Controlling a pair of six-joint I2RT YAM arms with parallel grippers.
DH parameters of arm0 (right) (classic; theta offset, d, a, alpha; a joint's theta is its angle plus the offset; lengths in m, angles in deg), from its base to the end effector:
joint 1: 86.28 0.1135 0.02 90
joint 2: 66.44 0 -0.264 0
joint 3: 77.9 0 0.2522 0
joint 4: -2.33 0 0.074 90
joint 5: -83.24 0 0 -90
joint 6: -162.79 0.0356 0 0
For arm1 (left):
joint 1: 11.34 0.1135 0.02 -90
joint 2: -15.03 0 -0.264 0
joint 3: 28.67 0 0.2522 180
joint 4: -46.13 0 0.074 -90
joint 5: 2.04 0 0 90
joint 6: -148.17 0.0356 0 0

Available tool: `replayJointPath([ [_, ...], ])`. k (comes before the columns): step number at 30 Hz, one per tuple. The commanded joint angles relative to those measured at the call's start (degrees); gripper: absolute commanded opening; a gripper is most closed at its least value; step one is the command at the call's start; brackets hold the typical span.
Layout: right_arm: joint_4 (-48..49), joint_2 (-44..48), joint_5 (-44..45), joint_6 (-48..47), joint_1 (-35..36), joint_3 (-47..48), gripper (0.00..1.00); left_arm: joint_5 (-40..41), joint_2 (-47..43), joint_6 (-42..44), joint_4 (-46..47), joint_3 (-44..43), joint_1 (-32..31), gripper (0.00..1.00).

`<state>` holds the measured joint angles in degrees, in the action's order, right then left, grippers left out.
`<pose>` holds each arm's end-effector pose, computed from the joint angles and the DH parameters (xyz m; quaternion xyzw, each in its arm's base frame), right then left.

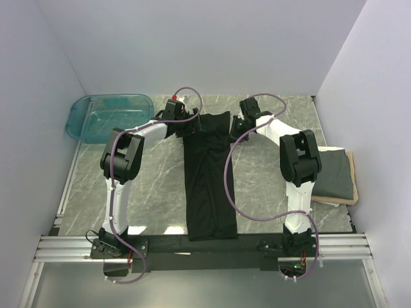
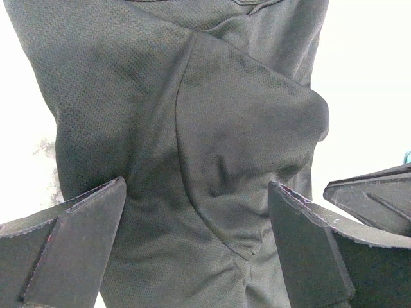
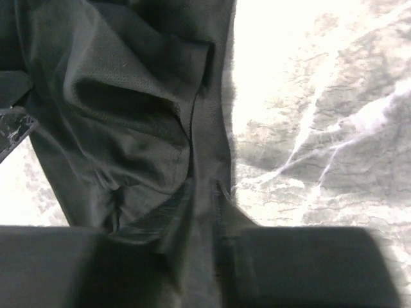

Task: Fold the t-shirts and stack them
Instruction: Fold the tshirt

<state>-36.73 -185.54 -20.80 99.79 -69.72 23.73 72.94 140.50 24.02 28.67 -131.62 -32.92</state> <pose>0.4277 0.1362 0.1779 0.0514 0.9497 0.2147 0.2220 0.4515 -0.1885 0.1623 -0.0434 0.8991 -0.3006 0.3152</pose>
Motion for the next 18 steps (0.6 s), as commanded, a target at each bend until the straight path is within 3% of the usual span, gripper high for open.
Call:
replayJointPath([
  [1, 0.33, 1.77, -1.68, -1.86, -0.21, 2.65, 0.26, 0.35, 1.45, 2.42, -1.75, -0.99, 0.67, 0.99],
  [5, 4.11, 3.27, -9.58, -4.06, -0.03, 3.62, 0.34, 0.0, 1.36, 2.51, -1.75, -1.51, 0.67, 1.0],
  [10, 8.5, 2.04, -18.2, -3.89, 1.54, 5.63, 0.36, -0.44, 1.36, 2.6, -1.66, -1.6, 0.58, 0.99],
  [18, 4.66, -9.97, -14.61, -0.55, 3.48, 19.69, 0.36, -1.06, 1.44, 2.42, -1.22, -1.43, 0.67, 0.99],
])
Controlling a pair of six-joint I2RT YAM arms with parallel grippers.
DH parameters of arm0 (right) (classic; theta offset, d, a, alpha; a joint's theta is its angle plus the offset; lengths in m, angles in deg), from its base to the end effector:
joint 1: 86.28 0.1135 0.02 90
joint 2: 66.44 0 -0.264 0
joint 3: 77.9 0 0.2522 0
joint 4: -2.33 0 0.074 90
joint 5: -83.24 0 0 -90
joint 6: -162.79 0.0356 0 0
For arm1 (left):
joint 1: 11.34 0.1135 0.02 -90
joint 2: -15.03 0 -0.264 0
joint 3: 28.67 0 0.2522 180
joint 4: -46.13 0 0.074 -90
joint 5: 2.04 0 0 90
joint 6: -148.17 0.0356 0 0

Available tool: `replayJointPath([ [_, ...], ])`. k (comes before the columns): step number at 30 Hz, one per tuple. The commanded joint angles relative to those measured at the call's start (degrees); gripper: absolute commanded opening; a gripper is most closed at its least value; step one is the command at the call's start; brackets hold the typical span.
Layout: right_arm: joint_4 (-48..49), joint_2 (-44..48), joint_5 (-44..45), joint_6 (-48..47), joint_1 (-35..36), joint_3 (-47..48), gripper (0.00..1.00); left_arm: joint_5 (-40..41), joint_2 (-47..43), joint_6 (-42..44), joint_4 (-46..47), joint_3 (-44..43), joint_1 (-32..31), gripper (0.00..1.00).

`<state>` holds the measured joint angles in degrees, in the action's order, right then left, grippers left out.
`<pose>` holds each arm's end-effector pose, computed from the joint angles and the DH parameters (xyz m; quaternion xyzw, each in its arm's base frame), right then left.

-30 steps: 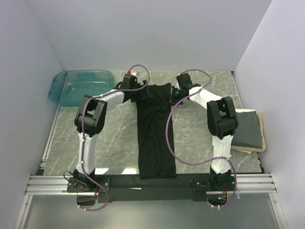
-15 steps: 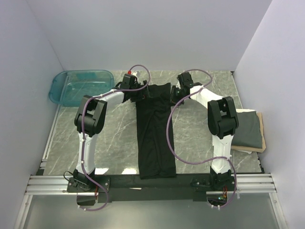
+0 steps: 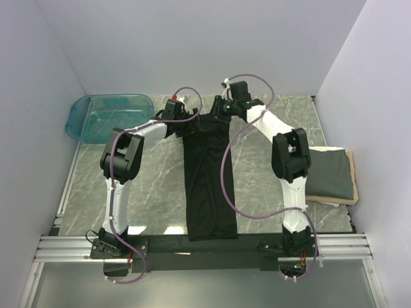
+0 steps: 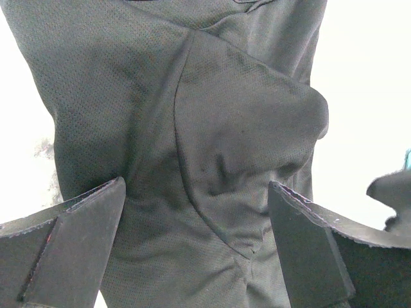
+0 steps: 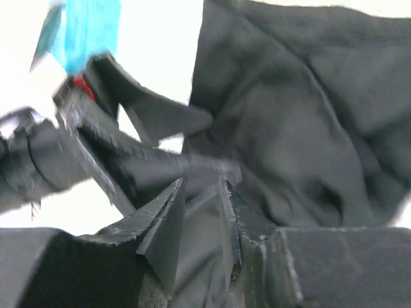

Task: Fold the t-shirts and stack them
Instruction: Fold the tshirt

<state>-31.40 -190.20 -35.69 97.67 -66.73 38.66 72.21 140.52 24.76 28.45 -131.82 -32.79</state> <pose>0.4620 0.1823 0.2325 -0.0627 0.8847 0.3624 0.2863 0.4520 -0.1880 0.1630 -0.0360 0.8990 -0.3030 0.3142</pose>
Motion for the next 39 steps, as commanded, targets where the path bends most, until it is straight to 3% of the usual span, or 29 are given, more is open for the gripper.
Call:
replayJointPath([
  [1, -2.17, -6.48, 0.8, 1.83, 0.58, 7.12, 0.35, -0.51, 1.34, 1.68, -0.91, -1.23, 0.53, 0.99],
  [8, -6.75, -12.02, 6.5, 0.44, 0.49, 10.92, 0.33, -0.51, 1.16, 2.29, -1.0, -1.14, 0.53, 1.0],
  [13, -13.5, -17.29, 15.29, -2.03, -1.0, 18.72, 0.33, -0.34, 1.42, 2.38, -1.26, -1.32, 0.53, 0.99],
  [18, -16.07, -19.85, 17.33, -4.31, -2.32, 21.91, 0.33, 0.1, 1.07, 2.73, -1.61, -1.32, 0.53, 0.99],
  [23, -14.93, -17.48, 17.5, -6.95, -2.68, 20.51, 0.33, 0.45, 0.63, 3.17, -2.32, -2.63, 0.53, 0.99],
  [31, -18.62, -10.19, 20.4, -9.59, -2.68, 26.22, 0.35, 0.1, -3.57, 3.79, -6.52, -9.04, -0.52, 0.99],
  [35, -16.08, -0.27, 22.51, -8.02, -2.68, 17.11, 0.37, 3.26, -10.67, 4.05, -8.03, -6.43, -2.71, 0.99],
  [39, -9.49, 17.82, 21.55, -5.03, -2.15, -6.74, 0.44, 9.05, -22.02, 2.56, -7.24, 4.02, -7.27, 1.0],
])
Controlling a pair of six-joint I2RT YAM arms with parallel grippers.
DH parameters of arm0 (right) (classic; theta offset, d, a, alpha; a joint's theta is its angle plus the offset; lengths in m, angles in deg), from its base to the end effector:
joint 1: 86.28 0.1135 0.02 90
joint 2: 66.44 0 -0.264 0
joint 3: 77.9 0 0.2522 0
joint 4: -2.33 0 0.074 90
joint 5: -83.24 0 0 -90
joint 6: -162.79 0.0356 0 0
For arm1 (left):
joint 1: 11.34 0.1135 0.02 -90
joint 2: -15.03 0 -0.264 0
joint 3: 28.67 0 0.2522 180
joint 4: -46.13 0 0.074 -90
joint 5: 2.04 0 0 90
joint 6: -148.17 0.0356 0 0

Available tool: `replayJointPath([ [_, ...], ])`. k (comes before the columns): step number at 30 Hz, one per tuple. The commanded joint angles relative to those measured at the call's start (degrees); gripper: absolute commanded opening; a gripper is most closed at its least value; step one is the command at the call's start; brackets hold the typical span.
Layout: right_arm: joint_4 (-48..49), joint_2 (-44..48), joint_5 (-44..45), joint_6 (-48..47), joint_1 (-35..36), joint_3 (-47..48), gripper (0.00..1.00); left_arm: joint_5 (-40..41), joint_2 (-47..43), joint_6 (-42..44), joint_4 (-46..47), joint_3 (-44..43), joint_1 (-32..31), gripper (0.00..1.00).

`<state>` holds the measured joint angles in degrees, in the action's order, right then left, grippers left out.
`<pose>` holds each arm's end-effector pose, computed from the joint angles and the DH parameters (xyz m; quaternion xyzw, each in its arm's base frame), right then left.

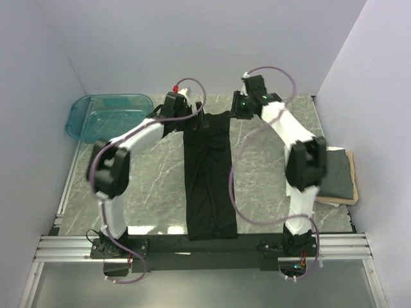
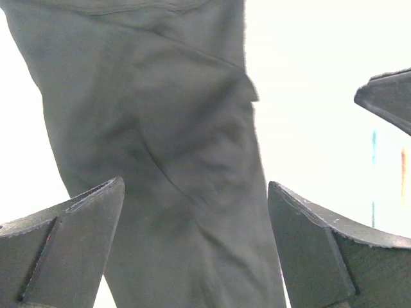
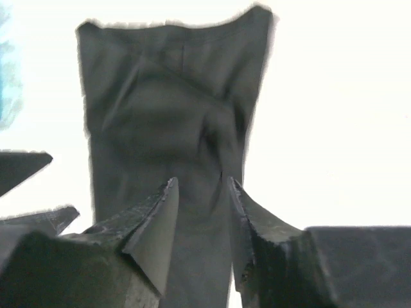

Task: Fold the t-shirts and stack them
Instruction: Fold the tshirt

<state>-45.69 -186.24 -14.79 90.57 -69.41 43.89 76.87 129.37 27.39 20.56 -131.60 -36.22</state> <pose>0.4570 0.1438 0.2727 -0.0189 0.9252 0.1732 0.3372 0.4172 -0.2010 0.2386 -0.0028 0.8917 -0.2839 0.3525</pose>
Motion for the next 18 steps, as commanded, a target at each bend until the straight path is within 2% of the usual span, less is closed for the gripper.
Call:
replayJointPath([
  [1, 7.78, 17.38, 0.48, 2.78, 1.58, -16.75, 0.46, 5.72, -16.2, -0.76, 0.91, 9.57, -4.99, 0.99],
  [2, 9.37, 24.03, 0.91, 3.92, 2.29, -21.32, 0.47, 8.52, -18.87, -2.59, 1.35, 12.76, -6.13, 0.99],
  [3, 10.61, 27.49, 1.61, 4.8, 3.08, -29.98, 0.49, 9.76, -21.51, -3.92, 1.7, 15.92, -9.01, 0.99],
  [5, 13.95, 36.95, 2.67, 8.13, 6.24, -38.73, 0.53, 13.18, -28.98, -8.38, 1.62, 24.8, -12.28, 0.99],
  [6, 14.83, 39.8, 2.85, 9.71, 7.47, -46.34, 0.53, 14.33, -31.35, -10.15, 1.36, 27.79, -15.86, 0.99],
  [8, 17.2, 47.69, 2.84, 13.76, 11.85, -53.59, 0.54, 17.57, -37.95, -14.88, 0.57, 35.61, -19.74, 0.99],
  [9, 17.56, 50.0, 3.46, 15.08, 13.62, -59.28, 0.54, 18.81, -40.14, -16.74, -1.18, 40.08, -24.03, 1.0],
  [10, 17.47, 52.37, 4.07, 17.09, 15.11, -61.77, 0.54, 19.61, -44.08, -18.59, -1.89, 42.3, -26.16, 0.99],
  [11, 16.95, 56.66, 4.86, 18.16, 19.48, -64.06, 0.54, 20.49, -45.95, -22.0, -3.2, 44.15, -28.18, 0.99],
  [12, 16.42, 58.79, 6.26, 19.21, 21.09, -67.91, 0.54, 23.37, -47.88, -23.86, -4.87, 45.82, -32.64, 0.99],
  [15, 12.82, 66.97, 9.16, 23.95, 27.32, -75.12, 0.55, 28.65, -53.95, -32.39, -12.95, 50.39, -40.82, 0.99],
  [18, 10.36, 73.21, 8.21, 29.05, 31.98, -81.54, 0.56, 28.24, -57.04, -40.21, -15.52, 54.44, -47.15, 1.0],
])
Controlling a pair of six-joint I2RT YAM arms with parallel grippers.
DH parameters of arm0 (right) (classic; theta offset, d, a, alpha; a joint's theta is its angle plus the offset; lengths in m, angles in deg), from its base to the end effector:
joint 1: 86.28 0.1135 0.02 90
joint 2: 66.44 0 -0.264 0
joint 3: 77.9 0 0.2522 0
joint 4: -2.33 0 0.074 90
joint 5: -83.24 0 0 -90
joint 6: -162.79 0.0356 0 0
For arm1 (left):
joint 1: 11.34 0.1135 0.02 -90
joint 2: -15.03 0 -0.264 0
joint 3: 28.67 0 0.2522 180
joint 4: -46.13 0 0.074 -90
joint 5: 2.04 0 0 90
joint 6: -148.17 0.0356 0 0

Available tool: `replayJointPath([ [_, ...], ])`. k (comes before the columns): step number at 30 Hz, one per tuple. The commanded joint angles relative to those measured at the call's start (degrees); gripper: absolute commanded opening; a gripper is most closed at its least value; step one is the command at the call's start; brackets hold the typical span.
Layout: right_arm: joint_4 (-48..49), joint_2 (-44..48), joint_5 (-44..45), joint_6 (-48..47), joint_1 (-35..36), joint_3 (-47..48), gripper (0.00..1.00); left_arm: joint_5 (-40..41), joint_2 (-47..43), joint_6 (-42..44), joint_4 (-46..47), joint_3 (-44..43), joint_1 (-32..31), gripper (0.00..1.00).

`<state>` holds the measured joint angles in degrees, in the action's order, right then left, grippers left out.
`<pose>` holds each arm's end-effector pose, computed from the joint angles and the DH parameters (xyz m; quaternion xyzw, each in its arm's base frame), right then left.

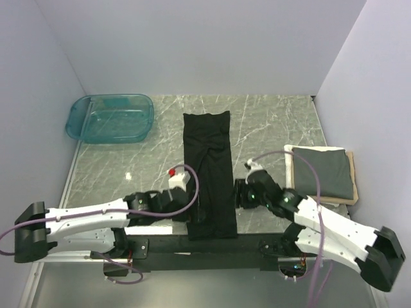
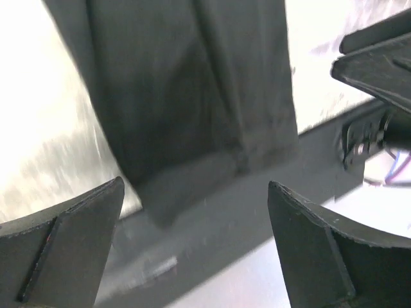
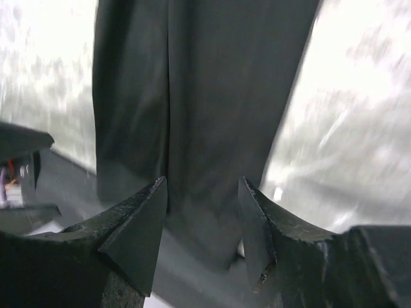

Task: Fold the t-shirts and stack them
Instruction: Fold the tshirt

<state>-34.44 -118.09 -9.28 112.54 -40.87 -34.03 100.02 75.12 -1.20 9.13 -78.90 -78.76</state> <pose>0.1282 0.1322 0.2095 -0.0540 0.9206 0.2763 0.2707 0.0880 -0.1922 0.2198 0.0264 0.9253 -0.2831 0.2511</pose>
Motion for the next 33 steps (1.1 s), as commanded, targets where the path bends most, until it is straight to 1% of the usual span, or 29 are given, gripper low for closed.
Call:
replayJointPath([
  [1, -1.08, 6.38, 1.48, 9.97, 4.68, -5.13, 0.56, 3.87, -2.96, -14.25, -3.39, 3.67, -6.04, 0.99],
  [3, -0.55, 8.85, 0.77, 12.8, 7.75, -8.47, 0.56, 3.33, -2.09, -16.9, -2.51, 4.65, -10.08, 0.99],
  [4, -0.03, 9.2, 0.33, 15.33, 10.64, -9.27, 0.56, 3.67, -0.52, -18.83, -2.51, 4.74, -11.41, 0.99],
  [6, -0.2, 9.65, 0.59, 17.64, 13.38, -10.5, 0.55, 4.47, 1.42, -21.12, -4.0, 4.22, -14.39, 0.99],
  [7, -0.55, 9.73, 0.76, 19.39, 15.91, -10.68, 0.55, 4.73, 3.52, -22.35, -4.44, 4.04, -15.1, 1.0],
  [8, -0.99, 9.13, 1.55, 20.19, 16.98, -10.68, 0.54, 5.52, 4.58, -23.06, -5.83, 3.78, -15.81, 0.99],
  [11, -2.13, 7.55, 2.08, 22.04, 19.89, -10.51, 0.54, 6.22, 8.36, -24.12, -6.72, 2.9, -16.08, 0.92],
  [13, -0.91, 6.31, 1.47, 22.65, 20.6, -11.03, 0.53, 6.4, 10.47, -23.68, -5.94, 2.37, -16.08, 0.88],
  [16, 0.33, 3.85, 1.29, 23.44, 21.39, -11.3, 0.51, 7.11, 12.32, -23.51, -5.59, 1.75, -16.08, 0.81],
  [18, -0.2, 2.53, 2.08, 23.62, 21.91, -10.78, 0.5, 7.54, 12.76, -23.51, -5.15, 1.92, -16.08, 0.8],
  [21, -1.86, 1.48, 2.44, 23.45, 22.18, -9.81, 0.5, 6.76, 12.94, -22.54, -2.43, 2.71, -15.99, 0.74],
  [22, -3.09, 1.21, 2.44, 23.36, 22.18, -9.54, 0.5, 6.58, 13.55, -21.76, -1.72, 2.81, -15.99, 0.7],
  [24, -4.41, 0.77, 3.57, 23.62, 22.35, -8.93, 0.49, 6.58, 14.26, -21.66, -1.19, 2.81, -15.99, 0.65],
  [27, -6.78, 1.38, 3.4, 23.53, 22.62, -8.58, 0.49, 6.49, 16.1, -21.31, -1.63, 2.54, -15.99, 0.56],
  [28, -7.05, 1.91, 3.14, 23.53, 22.62, -8.57, 0.5, 6.49, 16.37, -21.05, -1.72, 2.46, -15.99, 0.51],
  [30, -8.45, 2.53, 3.31, 23.45, 22.62, -8.14, 0.49, 6.49, 16.98, -20.87, -1.89, 2.28, -15.99, 0.46],
  [31, -8.81, 3.4, 3.4, 23.36, 22.62, -7.96, 0.5, 6.75, 17.16, -21.04, -2.07, 2.19, -15.99, 0.4],
  [33, -10.38, 4.28, 4.28, 22.75, 22.62, -7.17, 0.49, 6.93, 17.34, -20.96, -2.24, 2.1, -16.08, 0.34],
])
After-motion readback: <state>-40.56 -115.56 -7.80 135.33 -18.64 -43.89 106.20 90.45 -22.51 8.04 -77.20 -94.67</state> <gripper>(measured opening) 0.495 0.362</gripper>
